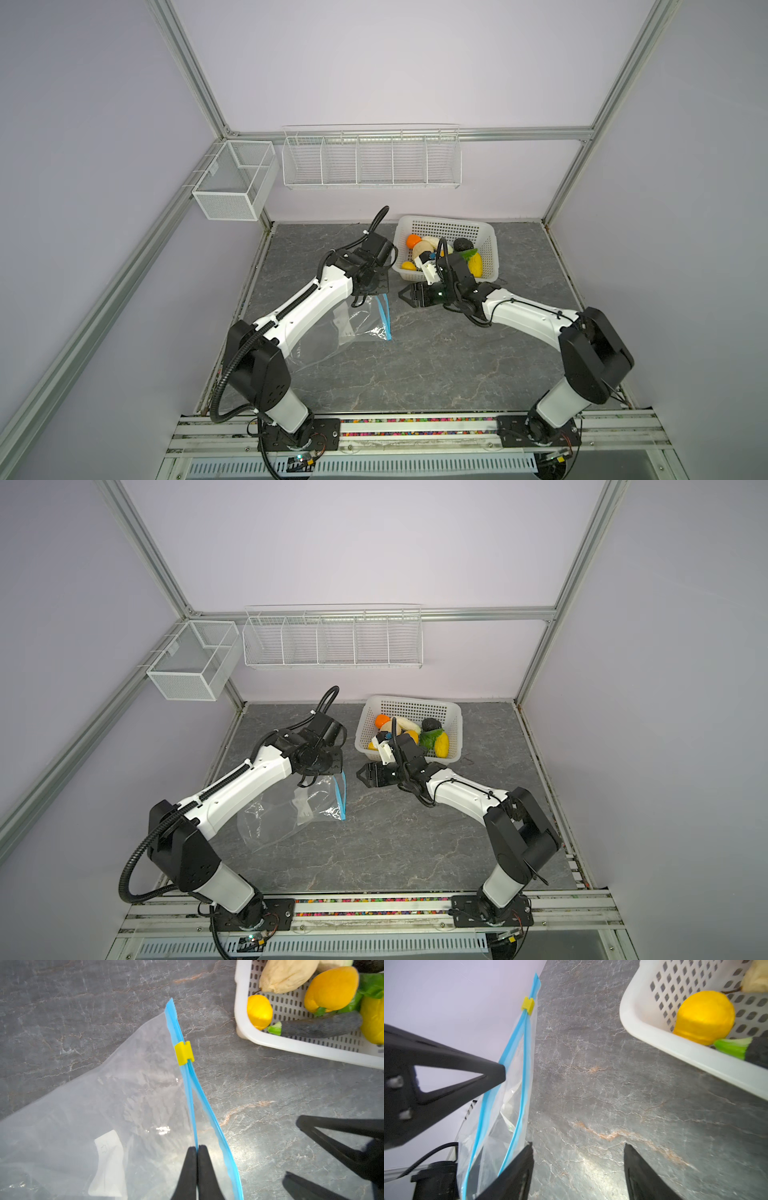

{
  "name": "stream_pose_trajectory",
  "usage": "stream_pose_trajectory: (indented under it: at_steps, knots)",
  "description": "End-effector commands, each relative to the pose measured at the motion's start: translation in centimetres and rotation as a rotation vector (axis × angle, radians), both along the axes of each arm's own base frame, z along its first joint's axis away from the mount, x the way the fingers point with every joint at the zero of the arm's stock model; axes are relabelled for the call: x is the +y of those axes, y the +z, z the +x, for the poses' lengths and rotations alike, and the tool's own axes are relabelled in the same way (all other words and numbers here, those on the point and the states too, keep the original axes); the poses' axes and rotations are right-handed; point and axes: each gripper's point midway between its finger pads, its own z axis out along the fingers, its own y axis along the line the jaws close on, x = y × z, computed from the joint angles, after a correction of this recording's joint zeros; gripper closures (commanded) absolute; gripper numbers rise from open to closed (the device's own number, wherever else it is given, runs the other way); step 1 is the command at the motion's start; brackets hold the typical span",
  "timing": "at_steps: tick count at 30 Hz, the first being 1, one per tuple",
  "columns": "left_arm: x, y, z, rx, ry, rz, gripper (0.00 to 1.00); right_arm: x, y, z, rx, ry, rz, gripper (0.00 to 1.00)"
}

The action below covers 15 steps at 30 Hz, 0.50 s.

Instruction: Place the food in the zip-top bag and seal the zipper

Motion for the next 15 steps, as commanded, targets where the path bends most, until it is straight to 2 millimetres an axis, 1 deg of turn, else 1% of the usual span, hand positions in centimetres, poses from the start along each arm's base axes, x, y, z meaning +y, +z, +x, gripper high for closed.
stream_pose_trajectory:
  at_steps: [1,4,9,11,15]
  knots:
    - [-0.9,1.8,-0.3,-0.033,-0.076,-0.021,1.0,1.5,0.9,0.2,0.051,0.014,0.076,0.3]
    - [-0.9,2.0,-0.5,-0.023,-0.091,-0.01,1.0,2.0,2.0,0.3,0.043,0.031,0.097,0.3]
    - [-0.8,2.8,-0.8,-0.031,-0.088,-0.033,1.0,2.1,3.5,0.5,0.005,0.035,0.129,0.32]
    - [-1.0,2.9,-1.0,-0.027,-0.091,-0.049,1.0,2.2,3.7,0.7,-0.012,0.024,0.144,0.32]
    - [-1.5,3.2,-1.1,-0.023,-0.096,-0.073,1.0,3.1,3.1,1.1,0.014,0.045,0.163,0.36]
